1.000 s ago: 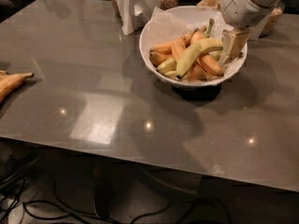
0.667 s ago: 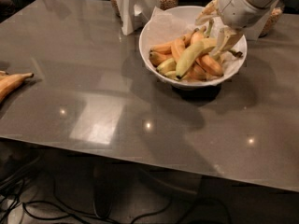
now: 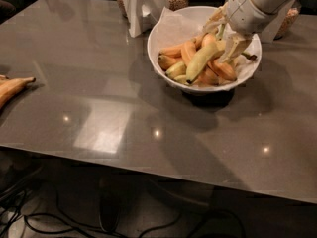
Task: Pick banana from white bowl
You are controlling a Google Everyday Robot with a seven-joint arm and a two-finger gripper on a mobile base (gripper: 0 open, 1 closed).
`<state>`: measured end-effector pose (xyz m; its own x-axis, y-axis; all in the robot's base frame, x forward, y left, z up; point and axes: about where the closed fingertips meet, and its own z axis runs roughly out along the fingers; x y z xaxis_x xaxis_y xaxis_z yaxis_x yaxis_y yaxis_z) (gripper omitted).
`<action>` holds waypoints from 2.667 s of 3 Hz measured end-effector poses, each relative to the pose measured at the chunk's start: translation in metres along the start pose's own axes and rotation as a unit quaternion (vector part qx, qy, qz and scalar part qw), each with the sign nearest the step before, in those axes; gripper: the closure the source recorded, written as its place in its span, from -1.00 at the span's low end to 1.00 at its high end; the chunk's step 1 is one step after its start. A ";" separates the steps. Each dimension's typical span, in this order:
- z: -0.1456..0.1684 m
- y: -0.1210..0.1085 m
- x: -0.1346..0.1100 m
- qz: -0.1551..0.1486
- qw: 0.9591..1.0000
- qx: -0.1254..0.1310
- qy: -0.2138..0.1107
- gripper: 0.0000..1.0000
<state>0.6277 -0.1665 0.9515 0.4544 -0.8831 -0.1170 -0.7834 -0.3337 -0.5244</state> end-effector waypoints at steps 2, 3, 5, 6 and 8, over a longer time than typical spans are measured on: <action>0.014 0.001 -0.006 -0.003 1.000 -0.010 -0.017 -0.24; 0.019 0.002 -0.008 -0.002 1.000 -0.014 -0.022 -0.20; 0.023 0.007 -0.010 0.000 0.999 -0.021 -0.027 0.29; 0.022 0.008 -0.010 0.000 0.999 -0.022 -0.027 0.76; -0.008 0.001 -0.006 -0.013 1.000 -0.024 -0.005 1.00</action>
Offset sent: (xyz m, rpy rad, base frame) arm 0.0035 0.0157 -0.0172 0.0311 0.0420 0.0386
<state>0.6209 -0.1640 0.9589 0.4788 -0.8707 -0.1126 -0.7903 -0.3716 -0.4871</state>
